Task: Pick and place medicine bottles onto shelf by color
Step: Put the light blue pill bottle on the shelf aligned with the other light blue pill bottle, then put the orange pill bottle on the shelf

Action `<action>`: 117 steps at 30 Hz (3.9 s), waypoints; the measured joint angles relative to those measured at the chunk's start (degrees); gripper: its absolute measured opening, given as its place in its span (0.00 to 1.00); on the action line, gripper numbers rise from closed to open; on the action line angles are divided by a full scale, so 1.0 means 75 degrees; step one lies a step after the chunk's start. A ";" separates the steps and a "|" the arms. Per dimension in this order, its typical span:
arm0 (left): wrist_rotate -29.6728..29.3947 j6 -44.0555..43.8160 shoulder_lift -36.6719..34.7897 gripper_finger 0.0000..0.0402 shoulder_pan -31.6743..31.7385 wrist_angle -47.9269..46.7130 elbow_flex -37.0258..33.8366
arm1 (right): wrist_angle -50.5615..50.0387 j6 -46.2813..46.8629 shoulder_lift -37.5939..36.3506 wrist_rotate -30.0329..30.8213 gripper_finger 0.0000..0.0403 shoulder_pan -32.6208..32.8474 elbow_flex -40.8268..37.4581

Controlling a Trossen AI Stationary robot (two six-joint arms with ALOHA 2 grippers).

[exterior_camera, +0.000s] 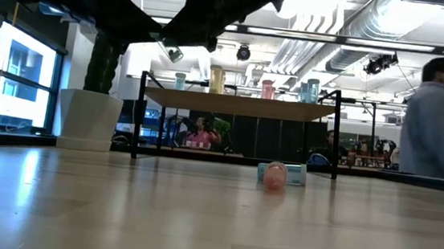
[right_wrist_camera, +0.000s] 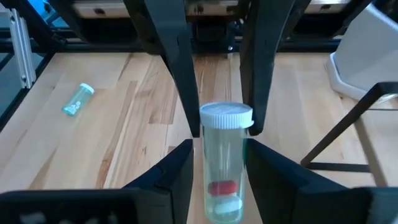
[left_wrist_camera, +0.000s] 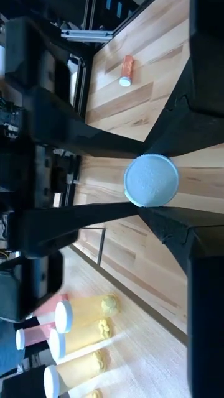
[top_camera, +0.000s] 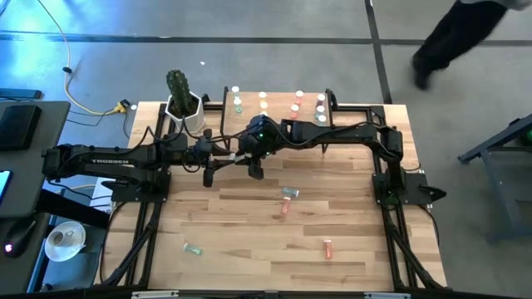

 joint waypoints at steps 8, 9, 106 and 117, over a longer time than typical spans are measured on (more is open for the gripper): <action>-0.0380 0.0143 -0.0003 0.29 0.0017 -0.0029 0.0024 | -0.0366 -0.0082 -0.0369 0.0044 0.33 -0.0108 0.0000; -0.0378 0.0143 0.0000 0.29 0.0020 -0.0059 0.0057 | -0.0380 -0.0082 -0.0407 0.0043 0.33 -0.0132 0.0000; -0.0958 0.2538 0.4662 0.44 0.3220 -0.6133 0.6065 | -0.2077 -0.0396 -0.2344 0.0603 0.33 -0.1411 0.0000; -0.1092 0.2513 0.4012 0.47 0.3191 -0.6381 0.6076 | -0.2183 -0.0396 -0.2341 0.0606 0.33 -0.1411 0.0000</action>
